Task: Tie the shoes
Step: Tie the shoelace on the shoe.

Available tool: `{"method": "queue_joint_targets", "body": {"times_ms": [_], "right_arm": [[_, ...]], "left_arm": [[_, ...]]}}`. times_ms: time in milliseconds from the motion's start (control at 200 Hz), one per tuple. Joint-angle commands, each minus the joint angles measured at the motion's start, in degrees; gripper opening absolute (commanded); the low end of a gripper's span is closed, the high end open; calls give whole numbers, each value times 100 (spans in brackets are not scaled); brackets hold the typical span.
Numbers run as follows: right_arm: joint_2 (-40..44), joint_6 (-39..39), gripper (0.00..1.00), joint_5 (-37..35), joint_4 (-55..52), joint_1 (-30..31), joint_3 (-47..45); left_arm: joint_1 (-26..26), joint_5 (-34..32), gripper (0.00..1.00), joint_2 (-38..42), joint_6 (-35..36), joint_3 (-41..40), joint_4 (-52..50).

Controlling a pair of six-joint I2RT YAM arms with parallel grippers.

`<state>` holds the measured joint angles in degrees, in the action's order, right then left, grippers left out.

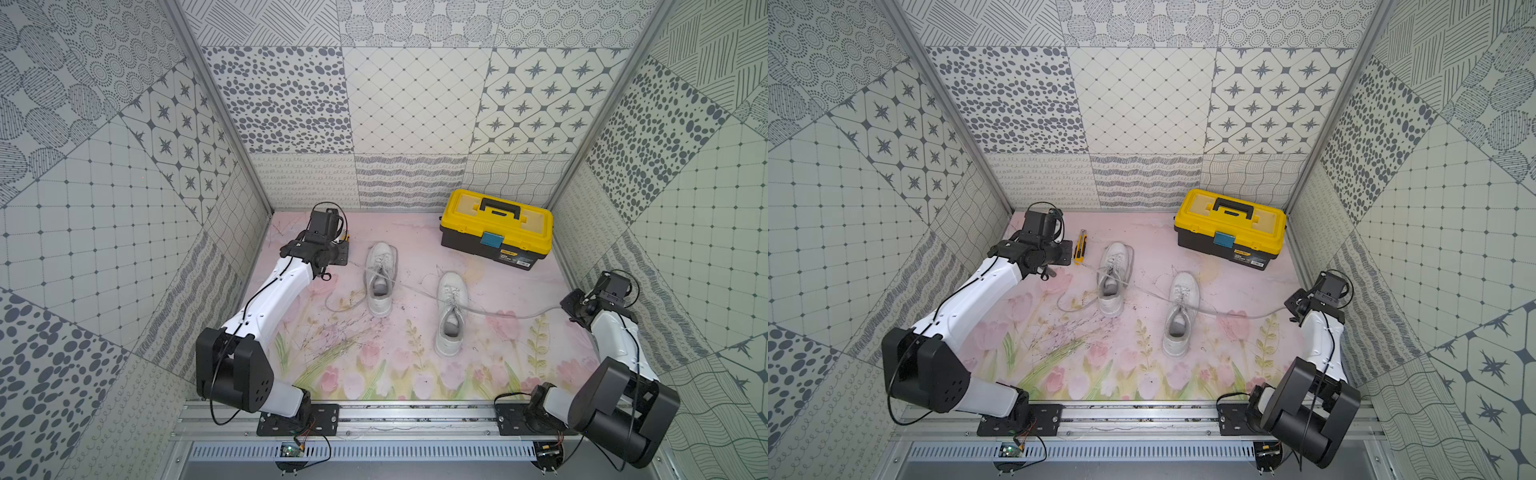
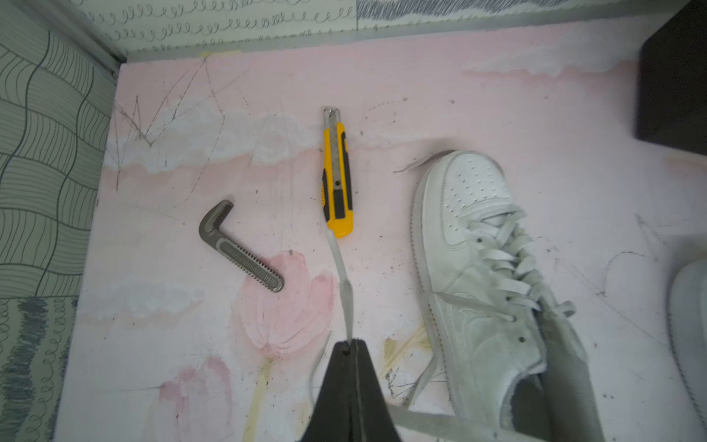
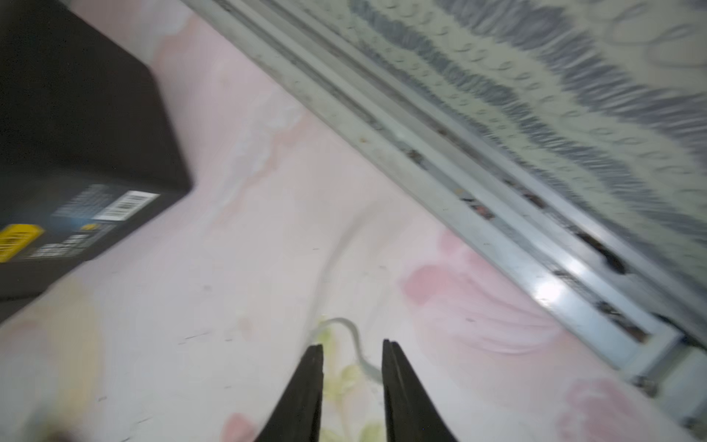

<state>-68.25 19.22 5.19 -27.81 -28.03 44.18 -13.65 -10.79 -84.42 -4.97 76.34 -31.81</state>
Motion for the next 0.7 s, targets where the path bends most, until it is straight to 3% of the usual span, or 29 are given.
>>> {"method": "queue_joint_targets", "body": {"times_ms": [0, 60, 185, 375, 535, 695], "right_arm": [[356, 48, 59, 597, -68, 649, 448], [563, 86, 68, 680, -67, 961, 596], [790, -167, 79, 1416, 15, 1653, 999], [838, -560, 82, 2876, 750, 3157, 864], [535, -1001, 82, 2771, 1270, 4615, 506], [-91, -1370, 82, 2567, 1390, 5294, 624]], "left_arm": [[-522, 673, 0, 253, -103, 503, 381], [-770, 720, 0, 322, -100, 708, 334], [-1148, 1019, 0, 527, -199, 935, 464], [-1386, 1456, 0, 855, -610, 936, 972], [-1395, 1696, 0, 932, -840, 945, 1201], [-1395, 1737, 0, 1026, -981, 910, 1393]]}}
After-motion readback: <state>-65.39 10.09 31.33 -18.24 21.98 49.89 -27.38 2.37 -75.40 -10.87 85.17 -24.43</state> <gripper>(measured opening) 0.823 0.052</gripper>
